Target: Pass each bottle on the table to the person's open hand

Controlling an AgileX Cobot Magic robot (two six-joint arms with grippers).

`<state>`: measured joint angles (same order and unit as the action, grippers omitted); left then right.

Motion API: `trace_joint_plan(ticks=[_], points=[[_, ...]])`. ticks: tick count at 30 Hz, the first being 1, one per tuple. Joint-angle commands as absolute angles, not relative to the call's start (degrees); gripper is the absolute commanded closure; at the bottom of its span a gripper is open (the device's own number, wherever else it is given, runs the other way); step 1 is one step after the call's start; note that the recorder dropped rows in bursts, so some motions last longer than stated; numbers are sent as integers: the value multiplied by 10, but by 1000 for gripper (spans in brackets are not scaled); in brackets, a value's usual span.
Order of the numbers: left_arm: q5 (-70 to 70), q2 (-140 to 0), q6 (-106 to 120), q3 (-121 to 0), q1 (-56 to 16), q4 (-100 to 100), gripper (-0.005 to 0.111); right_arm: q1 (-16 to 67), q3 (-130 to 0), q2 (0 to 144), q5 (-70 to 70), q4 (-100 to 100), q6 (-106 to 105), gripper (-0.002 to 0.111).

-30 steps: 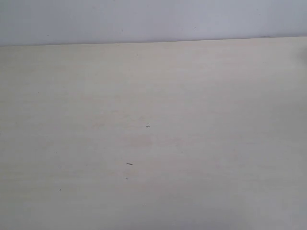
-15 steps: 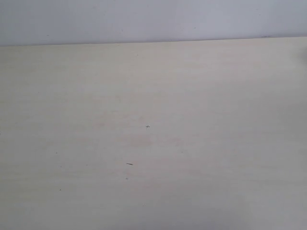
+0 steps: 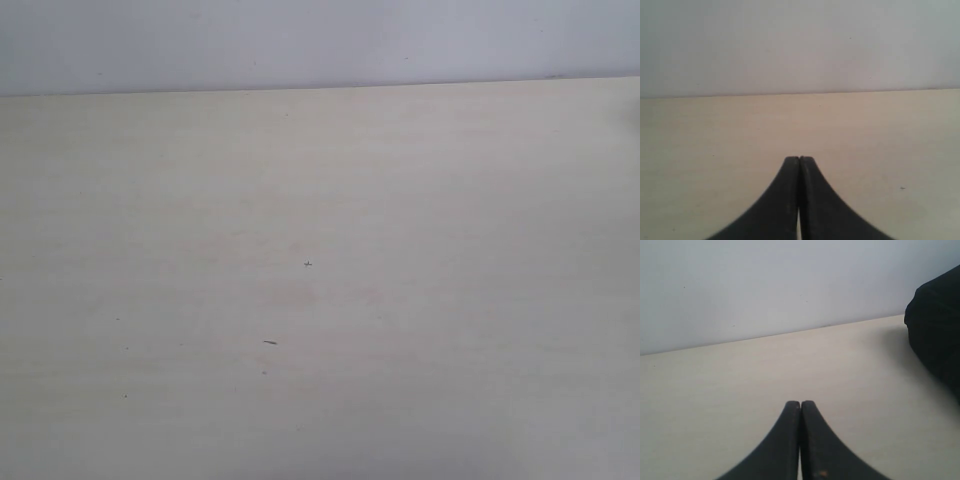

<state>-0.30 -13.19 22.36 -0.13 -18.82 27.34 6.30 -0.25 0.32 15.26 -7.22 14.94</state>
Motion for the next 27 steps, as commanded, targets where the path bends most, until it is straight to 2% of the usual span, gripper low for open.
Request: trace_joint_plan(ticks=[1, 6, 15, 27], points=[[61, -85, 220, 0, -138, 274, 107, 60, 0, 0, 149, -75, 151, 108], [107, -37, 220, 0, -109, 273, 107, 60, 0, 0, 149, -75, 151, 108], [227, 0, 222, 0, -108, 270, 107, 60, 0, 0, 149, -76, 151, 108], [228, 0, 224, 0, -108, 260, 107, 60, 0, 0, 149, -76, 151, 108]])
